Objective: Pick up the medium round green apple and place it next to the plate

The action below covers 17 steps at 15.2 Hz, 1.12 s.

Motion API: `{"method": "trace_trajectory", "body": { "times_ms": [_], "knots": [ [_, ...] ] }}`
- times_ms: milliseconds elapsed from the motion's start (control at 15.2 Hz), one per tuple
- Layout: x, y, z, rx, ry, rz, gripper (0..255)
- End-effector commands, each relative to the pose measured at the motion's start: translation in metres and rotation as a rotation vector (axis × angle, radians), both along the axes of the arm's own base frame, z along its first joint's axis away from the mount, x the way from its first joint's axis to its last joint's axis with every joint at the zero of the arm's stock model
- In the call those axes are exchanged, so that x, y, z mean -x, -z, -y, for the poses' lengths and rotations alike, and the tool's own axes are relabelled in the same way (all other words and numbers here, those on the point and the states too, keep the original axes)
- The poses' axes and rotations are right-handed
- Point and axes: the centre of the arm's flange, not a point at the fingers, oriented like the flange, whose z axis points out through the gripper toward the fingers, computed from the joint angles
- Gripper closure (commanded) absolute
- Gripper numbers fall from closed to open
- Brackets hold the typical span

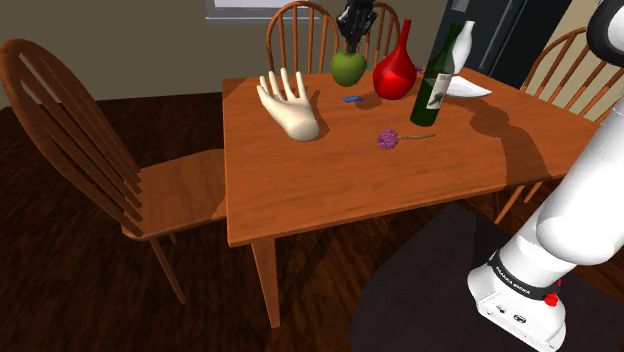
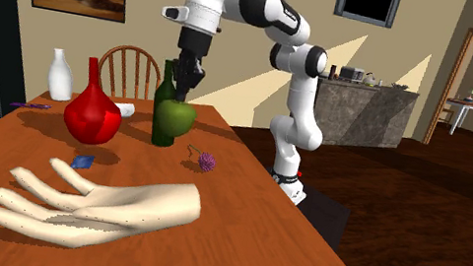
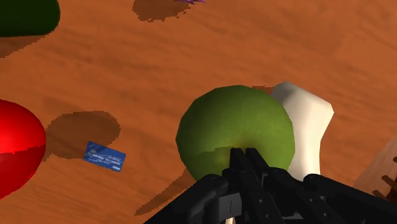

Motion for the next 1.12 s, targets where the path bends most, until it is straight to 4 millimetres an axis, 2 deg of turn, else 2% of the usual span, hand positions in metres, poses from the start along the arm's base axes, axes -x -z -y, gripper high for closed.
{"method": "trace_trajectory", "body": {
  "times_ms": [0, 1056],
  "knots": [
    [0.010, -0.002, 0.019, 0.000, -0.001, 0.000, 255],
    [0.100, -0.003, 0.209, 0.000, -0.001, 0.000, 255]
  ]
}}
